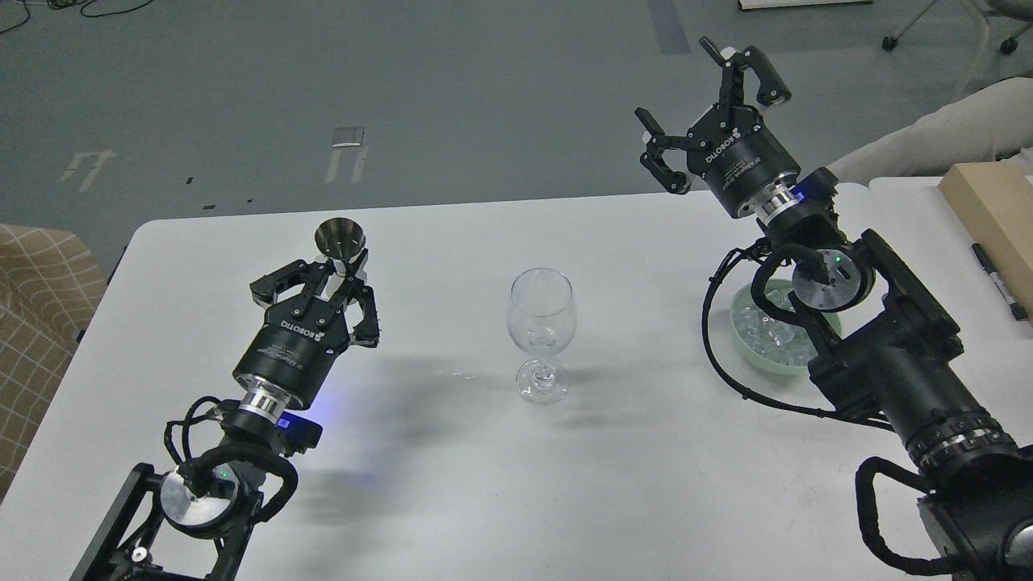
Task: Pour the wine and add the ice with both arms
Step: 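Lift the jigger with the left gripper and move it toward the wine glass, then carry the jigger above the wine glass with the left gripper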
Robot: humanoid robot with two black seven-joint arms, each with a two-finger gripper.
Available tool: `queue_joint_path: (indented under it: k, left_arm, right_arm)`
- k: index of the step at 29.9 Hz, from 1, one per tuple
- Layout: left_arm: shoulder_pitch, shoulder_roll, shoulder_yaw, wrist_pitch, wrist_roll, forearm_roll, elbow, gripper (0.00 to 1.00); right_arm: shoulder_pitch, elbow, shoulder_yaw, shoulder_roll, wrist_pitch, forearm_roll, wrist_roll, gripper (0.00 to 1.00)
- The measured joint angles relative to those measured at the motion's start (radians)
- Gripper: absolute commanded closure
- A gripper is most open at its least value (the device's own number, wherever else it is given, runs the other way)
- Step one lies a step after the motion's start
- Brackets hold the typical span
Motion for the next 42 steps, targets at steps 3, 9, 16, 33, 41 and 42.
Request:
queue_joint_path:
  k: [3,9,16,33,41,42]
  left_arm:
    - [-0.002,0.003,0.018,0.001,0.0,0.0,-0.001,0.86]
    - [-0.016,0.003,0.027,0.017,0.0,0.0,-0.011,0.86]
    - [-0.036,0.004,0.037,0.027,-0.001,0.0,-0.013,0.86]
    - [-0.081,0.055,0.101,0.035,-0.001,0.001,-0.028,0.86]
    - [-0.096,0.059,0.113,0.036,-0.001,0.001,-0.033,0.86]
    - [-0.1,0.059,0.118,0.037,-0.001,0.001,-0.033,0.86]
  right_arm:
    - [0.0,0.0,0.001,0.0,0.0,0.0,0.0,0.01]
    - [0.0,-0.002,0.0,0.0,0.0,-0.001,0.0,0.01]
    - [0.0,-0.003,0.0,0.0,0.0,0.0,0.0,0.01]
    - [-0.002,-0.005,-0.002,0.0,0.0,0.0,0.0,0.01]
    - [-0.002,-0.005,-0.001,0.0,0.0,-0.001,0.0,0.01]
    - [-0.002,-0.005,-0.001,0.0,0.0,0.0,0.0,0.01]
